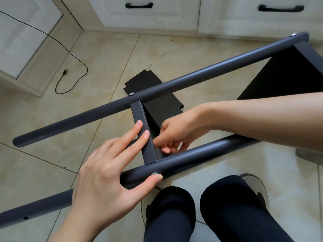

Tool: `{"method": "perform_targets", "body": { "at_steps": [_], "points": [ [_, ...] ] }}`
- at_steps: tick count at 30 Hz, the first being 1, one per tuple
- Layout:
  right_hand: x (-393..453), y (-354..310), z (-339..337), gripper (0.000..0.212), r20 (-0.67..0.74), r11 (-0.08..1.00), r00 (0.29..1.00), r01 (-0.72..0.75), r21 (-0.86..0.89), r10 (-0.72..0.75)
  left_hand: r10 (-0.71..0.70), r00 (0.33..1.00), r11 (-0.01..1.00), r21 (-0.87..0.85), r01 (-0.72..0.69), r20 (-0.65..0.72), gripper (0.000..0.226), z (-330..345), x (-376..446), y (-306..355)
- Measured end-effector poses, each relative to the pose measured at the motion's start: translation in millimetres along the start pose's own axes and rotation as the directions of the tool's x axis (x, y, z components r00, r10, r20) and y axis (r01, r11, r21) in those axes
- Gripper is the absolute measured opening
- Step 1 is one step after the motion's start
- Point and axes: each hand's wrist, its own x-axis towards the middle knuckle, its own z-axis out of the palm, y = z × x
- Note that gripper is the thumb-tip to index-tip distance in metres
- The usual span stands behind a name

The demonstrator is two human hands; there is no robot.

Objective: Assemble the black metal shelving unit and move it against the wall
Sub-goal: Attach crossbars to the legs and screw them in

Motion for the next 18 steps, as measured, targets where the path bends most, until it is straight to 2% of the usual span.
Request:
{"method": "perform_targets", "body": {
  "at_steps": [11, 15, 18],
  "points": [
    [-4.1, -1.6, -1.9, 0.011, 0.127, 0.988, 0.989, 0.056, 0.143, -0.075, 0.001, 1.000, 1.000, -0.003, -0.001, -0.003, 0.073, 0.4, -0.2, -0.6],
    [-3.0, -0.7, -0.9, 0.015, 0.124, 0.989, 0.988, 0.073, 0.131, -0.090, 0.002, 1.000, 1.000, -0.005, -0.002, -0.004, 0.072, 0.3, 0.0, -0.3],
    [-1.1, -0.8, 0.1, 0.027, 0.101, 0.997, 0.994, 0.041, 0.068, -0.047, 0.004, 1.000, 1.000, -0.005, -0.004, -0.007, 0.072, 0.2, 0.1, -0.1]
  ]
}}
